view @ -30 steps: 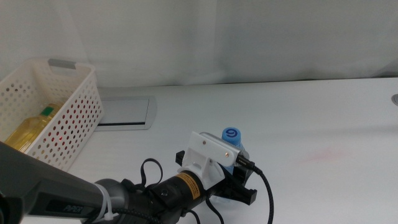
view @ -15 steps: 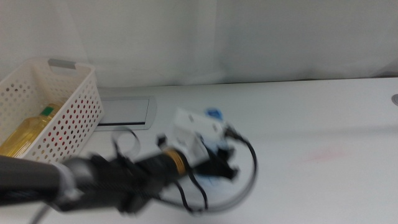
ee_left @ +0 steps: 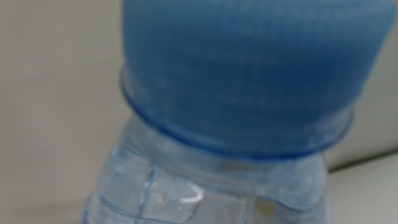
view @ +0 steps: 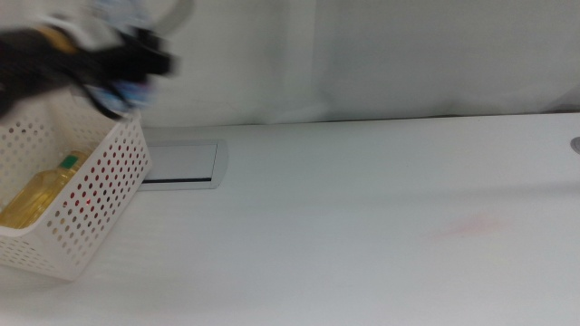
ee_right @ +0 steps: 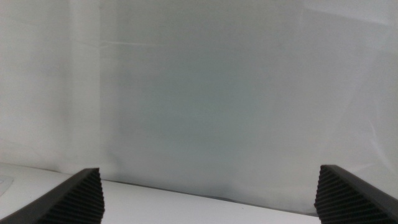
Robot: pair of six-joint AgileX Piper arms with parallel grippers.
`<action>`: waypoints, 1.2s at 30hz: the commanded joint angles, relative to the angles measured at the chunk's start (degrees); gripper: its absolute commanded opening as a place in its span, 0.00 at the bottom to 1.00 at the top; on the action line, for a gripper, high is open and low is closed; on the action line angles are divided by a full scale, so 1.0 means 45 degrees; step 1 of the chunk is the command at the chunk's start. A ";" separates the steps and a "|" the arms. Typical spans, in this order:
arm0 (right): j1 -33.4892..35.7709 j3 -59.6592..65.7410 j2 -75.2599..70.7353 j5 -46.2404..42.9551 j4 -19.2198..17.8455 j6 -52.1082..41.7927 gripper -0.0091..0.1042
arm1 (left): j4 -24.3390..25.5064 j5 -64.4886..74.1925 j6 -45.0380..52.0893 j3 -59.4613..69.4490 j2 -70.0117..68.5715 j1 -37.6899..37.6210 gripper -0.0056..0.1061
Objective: Use arms to grab the bottles and put them into the dustbin to the left of the table.
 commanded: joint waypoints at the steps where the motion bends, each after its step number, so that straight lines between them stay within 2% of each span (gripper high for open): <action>1: -0.0045 0.0010 -0.0034 0.0182 0.0543 -0.0020 0.88 | 0.0016 0.1262 0.0278 -0.0806 -0.0364 0.1286 0.02; 7: -0.0045 0.0010 -0.0034 0.0425 0.0543 0.0311 0.88 | -0.0103 0.4287 0.0405 -0.1905 -0.0014 0.3893 0.02; 12: -0.0045 0.0010 -0.0034 0.0425 0.0543 0.0311 0.88 | -0.0129 0.4915 0.0405 -0.1940 0.0684 0.4846 0.02; 36: -0.0045 0.0010 -0.0034 0.0505 0.0543 0.0287 0.88 | -0.0447 0.5324 0.0256 -0.1940 0.4382 0.4937 0.02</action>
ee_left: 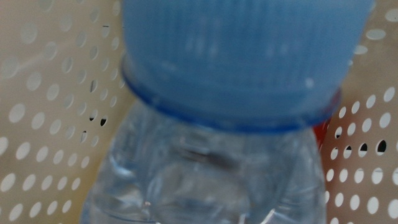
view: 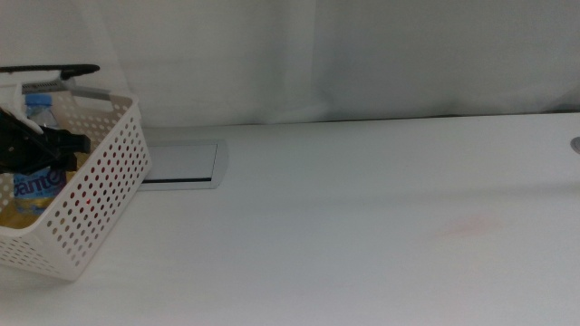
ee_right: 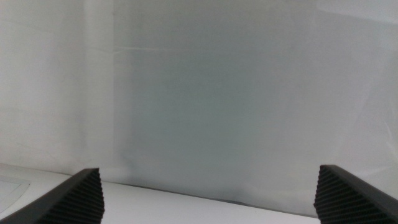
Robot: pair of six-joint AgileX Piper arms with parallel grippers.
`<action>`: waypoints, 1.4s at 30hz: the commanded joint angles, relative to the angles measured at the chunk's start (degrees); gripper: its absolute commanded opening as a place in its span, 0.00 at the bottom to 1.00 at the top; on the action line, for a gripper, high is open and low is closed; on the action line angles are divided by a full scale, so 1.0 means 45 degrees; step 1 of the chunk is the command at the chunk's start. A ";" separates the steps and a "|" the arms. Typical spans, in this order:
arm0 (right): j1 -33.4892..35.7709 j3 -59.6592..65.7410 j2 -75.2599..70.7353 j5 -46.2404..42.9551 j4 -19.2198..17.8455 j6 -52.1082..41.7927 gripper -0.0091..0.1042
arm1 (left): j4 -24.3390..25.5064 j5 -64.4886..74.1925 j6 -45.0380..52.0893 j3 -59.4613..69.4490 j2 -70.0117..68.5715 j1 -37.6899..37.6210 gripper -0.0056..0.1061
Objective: Use arms to grab the bottles and put them into the dustbin to the left of the table.
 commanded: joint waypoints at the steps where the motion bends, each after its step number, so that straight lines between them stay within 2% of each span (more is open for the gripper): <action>1: -0.0045 0.0010 -0.0034 0.0077 0.0543 -0.0013 0.88 | -0.0068 -0.0384 -0.0140 -0.0139 0.0001 0.0031 0.02; 4: -0.0045 0.0010 -0.0034 0.0077 0.0543 -0.0013 0.88 | -0.0068 -0.0575 -0.0412 -0.0139 -0.0003 0.0031 0.05; 6: -0.0045 0.0010 -0.0034 0.0077 0.0543 -0.0013 0.88 | -0.0068 -0.0678 -0.0605 -0.0139 -0.0003 0.0031 0.13; 7: -0.0045 0.0010 -0.0034 0.0077 0.0543 -0.0013 0.88 | -0.0068 -0.0700 -0.0693 -0.0139 -0.0003 0.0031 0.21; 9: -0.0045 0.0010 -0.0034 0.0077 0.0543 -0.0013 0.88 | -0.0068 -0.0700 -0.0693 -0.0139 -0.0003 0.0031 0.41; 12: -0.0045 0.0010 -0.0034 0.0077 0.0543 -0.0036 0.88 | -0.0068 -0.0673 -0.0986 -0.0139 -0.0136 0.0031 0.89; 21: -0.0045 0.0010 -0.0034 0.0077 0.0543 -0.0036 0.88 | -0.0068 -0.0750 -0.1314 -0.0139 -0.2226 0.0031 0.87; 30: -0.0045 0.0010 -0.0034 0.0077 0.0543 -0.0036 0.88 | -0.0946 -0.0368 -0.0577 0.0101 -0.7162 -0.0498 0.87; 36: -0.0045 0.0010 -0.0034 0.0077 0.0543 -0.0036 0.88 | -0.0946 -0.2292 0.0600 0.2705 -1.1381 -0.2113 0.87; 42: -0.0045 0.0010 -0.0034 0.0077 0.0543 -0.0036 0.88 | -0.1029 -0.5831 0.0448 0.7398 -1.5844 -0.2772 0.87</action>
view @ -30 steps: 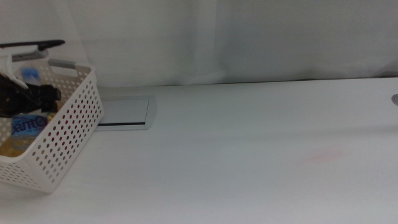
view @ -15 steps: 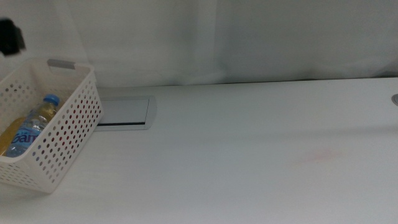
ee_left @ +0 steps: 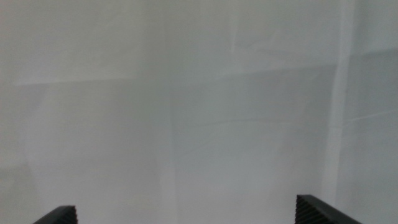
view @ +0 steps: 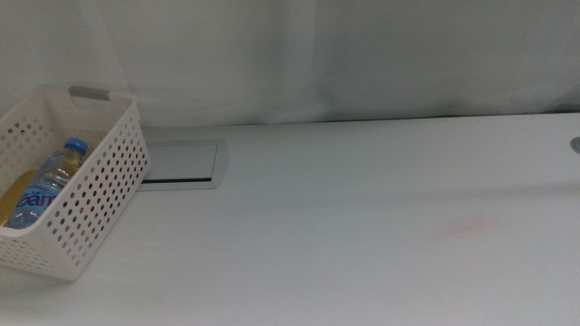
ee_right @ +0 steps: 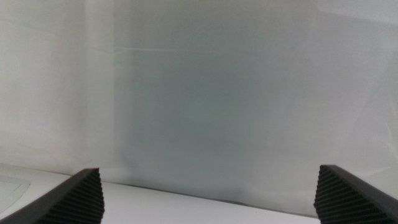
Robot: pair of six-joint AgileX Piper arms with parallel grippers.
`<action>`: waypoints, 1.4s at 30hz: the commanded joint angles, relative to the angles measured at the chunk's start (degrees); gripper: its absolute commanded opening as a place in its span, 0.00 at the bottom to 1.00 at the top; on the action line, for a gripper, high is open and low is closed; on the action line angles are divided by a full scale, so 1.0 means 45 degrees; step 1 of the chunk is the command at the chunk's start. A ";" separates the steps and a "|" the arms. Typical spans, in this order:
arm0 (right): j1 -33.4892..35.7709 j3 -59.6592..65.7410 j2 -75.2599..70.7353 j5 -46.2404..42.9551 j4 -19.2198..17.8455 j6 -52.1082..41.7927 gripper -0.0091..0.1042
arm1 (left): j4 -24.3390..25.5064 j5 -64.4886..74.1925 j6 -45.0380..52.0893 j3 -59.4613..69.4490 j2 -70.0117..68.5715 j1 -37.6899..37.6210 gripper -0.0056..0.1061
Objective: Use arms to grab the bottles and put them into the dustbin to the left of the table.
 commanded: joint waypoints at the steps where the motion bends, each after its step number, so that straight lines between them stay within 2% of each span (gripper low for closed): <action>1: -0.0045 0.0010 -0.0034 0.0068 0.0543 -0.0036 0.88 | -0.0161 -0.1243 -0.0128 0.1823 -0.1168 -0.0135 0.87; 6: -0.0045 0.0010 -0.0034 0.0068 0.0543 -0.0036 0.88 | -0.0161 -0.2523 -0.1036 0.5260 -0.2401 -0.0135 0.85; 14: -0.0045 0.0010 -0.0034 0.0068 0.0543 -0.0036 0.88 | -0.0138 -0.6262 -0.2493 0.9754 -0.2435 -0.0135 0.85; 24: -0.0045 0.0010 -0.0034 0.0068 0.0543 -0.0036 0.88 | -0.0067 -0.5101 -0.3056 0.9930 -0.2591 -0.0135 0.85; 32: -0.0045 0.0010 -0.0034 0.0068 0.0543 -0.0036 0.88 | -0.0067 -0.1816 -0.3010 0.9930 -0.3128 -0.0135 0.85; 42: -0.0045 0.0010 -0.0034 0.0243 0.0543 -0.0337 0.88 | -0.0067 -0.1735 -0.3010 0.9930 -0.3128 -0.0135 0.85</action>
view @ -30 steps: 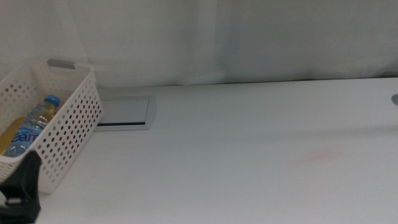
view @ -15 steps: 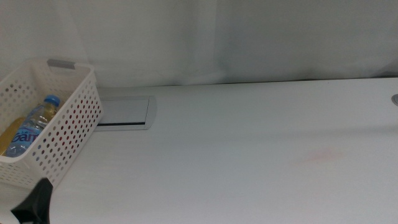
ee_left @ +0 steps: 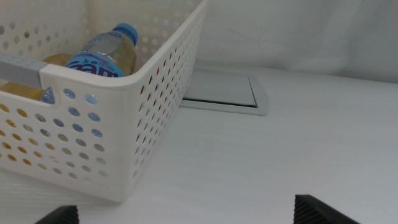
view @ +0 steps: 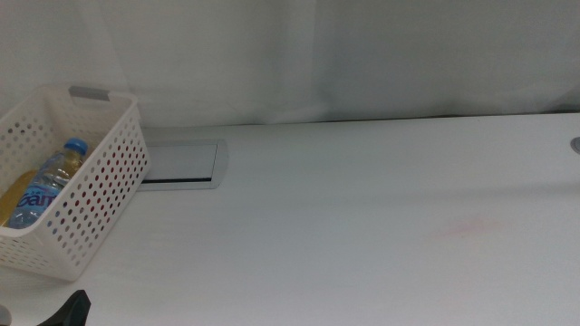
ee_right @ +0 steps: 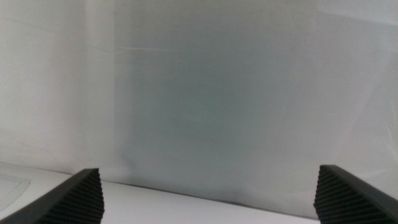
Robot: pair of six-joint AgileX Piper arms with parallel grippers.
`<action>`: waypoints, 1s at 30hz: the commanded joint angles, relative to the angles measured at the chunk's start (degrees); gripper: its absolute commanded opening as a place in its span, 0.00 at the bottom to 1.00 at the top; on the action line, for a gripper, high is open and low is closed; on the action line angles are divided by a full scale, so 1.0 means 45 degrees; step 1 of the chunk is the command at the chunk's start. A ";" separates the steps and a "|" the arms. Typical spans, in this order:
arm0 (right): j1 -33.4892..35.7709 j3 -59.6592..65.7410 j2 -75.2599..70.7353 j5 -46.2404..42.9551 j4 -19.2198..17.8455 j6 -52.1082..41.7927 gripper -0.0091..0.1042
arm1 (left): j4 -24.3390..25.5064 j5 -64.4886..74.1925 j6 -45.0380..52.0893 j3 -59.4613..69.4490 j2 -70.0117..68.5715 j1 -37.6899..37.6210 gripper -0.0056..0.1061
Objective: Use arms to grab the bottles and put them into the dustbin to the left of the table.
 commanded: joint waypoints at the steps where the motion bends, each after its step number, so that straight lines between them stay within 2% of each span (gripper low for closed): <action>1: -0.0045 0.0010 -0.0034 0.0291 0.0543 -0.0438 0.88 | -0.0044 0.0016 -0.0113 0.0113 -0.0073 -0.0135 0.85; 8: -0.0045 0.0010 -0.0034 0.1009 0.0374 -0.0667 0.88 | -0.0044 0.0016 -0.0113 0.0113 -0.0073 -0.0135 0.85; 11: -0.0045 0.0010 0.0245 0.1447 -0.0756 -0.0165 0.88 | -0.0044 0.0016 -0.0113 0.0113 -0.0073 -0.0135 0.85; 14: -0.0045 0.0010 0.0701 0.1580 -0.2477 0.1533 0.88 | -0.0044 0.0016 -0.0113 0.0113 -0.0073 -0.0135 0.85; 20: -0.0045 -0.0014 0.1716 0.2419 -0.6495 0.6093 0.88 | -0.0044 0.0016 0.0282 0.0113 -0.0073 -0.0135 0.85; 25: -0.0045 -0.0014 0.2904 0.4662 -1.1012 1.1115 0.88 | -0.0044 0.0016 0.0560 0.0113 -0.0073 -0.0135 0.85; 26: -0.0045 -0.0014 0.3085 0.4934 -1.1619 1.2054 0.88 | -0.0044 0.0016 0.0560 0.0113 -0.0073 -0.0135 0.85; 28: -0.0429 -0.0041 0.3905 0.6127 -1.4890 1.5033 0.88 | -0.0044 0.0016 0.0560 0.0113 -0.0073 -0.0135 0.85; 30: -0.1108 -0.0230 0.4304 0.7062 -1.6706 1.6672 0.88 | -0.0044 0.0016 0.0560 0.0113 -0.0073 -0.0135 0.85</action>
